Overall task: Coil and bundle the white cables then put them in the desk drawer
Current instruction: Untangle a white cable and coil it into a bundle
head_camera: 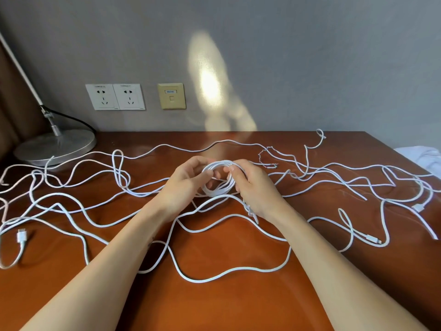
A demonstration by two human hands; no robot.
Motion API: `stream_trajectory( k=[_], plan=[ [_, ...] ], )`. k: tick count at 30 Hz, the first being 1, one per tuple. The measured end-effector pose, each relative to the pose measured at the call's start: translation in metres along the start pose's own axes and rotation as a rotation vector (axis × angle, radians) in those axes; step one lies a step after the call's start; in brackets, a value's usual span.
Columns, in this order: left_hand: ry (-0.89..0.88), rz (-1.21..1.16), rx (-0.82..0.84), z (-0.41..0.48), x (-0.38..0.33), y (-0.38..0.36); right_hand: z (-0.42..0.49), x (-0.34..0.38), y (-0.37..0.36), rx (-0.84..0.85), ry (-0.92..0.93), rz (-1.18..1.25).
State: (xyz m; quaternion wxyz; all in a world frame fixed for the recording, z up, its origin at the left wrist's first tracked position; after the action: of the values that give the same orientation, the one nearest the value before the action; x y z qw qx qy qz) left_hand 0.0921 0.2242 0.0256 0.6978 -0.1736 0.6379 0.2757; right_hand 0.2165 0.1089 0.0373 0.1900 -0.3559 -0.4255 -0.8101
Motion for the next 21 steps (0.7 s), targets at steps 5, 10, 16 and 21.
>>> stream_trajectory(
  k=[5, 10, 16, 21],
  plan=[
    [-0.028, 0.125, -0.013, -0.001, -0.003, -0.003, 0.001, -0.003, 0.005, -0.084, -0.028, -0.005],
    [0.039, 0.236, -0.085, 0.002, 0.005, 0.003, 0.001, -0.003, 0.008, -0.108, -0.047, 0.046],
    [0.018, 0.333, -0.171, 0.001, 0.003, 0.007, 0.0, -0.002, -0.001, -0.046, -0.108, 0.106],
    [-0.026, 0.319, -0.144, -0.001, -0.001, 0.003, -0.001, -0.002, 0.001, -0.063, -0.169, 0.183]
  ],
)
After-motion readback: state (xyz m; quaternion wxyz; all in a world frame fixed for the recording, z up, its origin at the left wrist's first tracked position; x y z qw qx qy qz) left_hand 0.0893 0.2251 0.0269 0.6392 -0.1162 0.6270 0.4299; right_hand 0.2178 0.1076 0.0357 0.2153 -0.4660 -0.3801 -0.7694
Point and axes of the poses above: each hand's wrist, its own z-axis towards the middle knuckle, its own y-axis out of the back of the hand, x = y × z, the point moved 6 cm from there along z, towards the middle knuckle, and after that the axes turned 6 degrees about y, right-handed, at the moved point
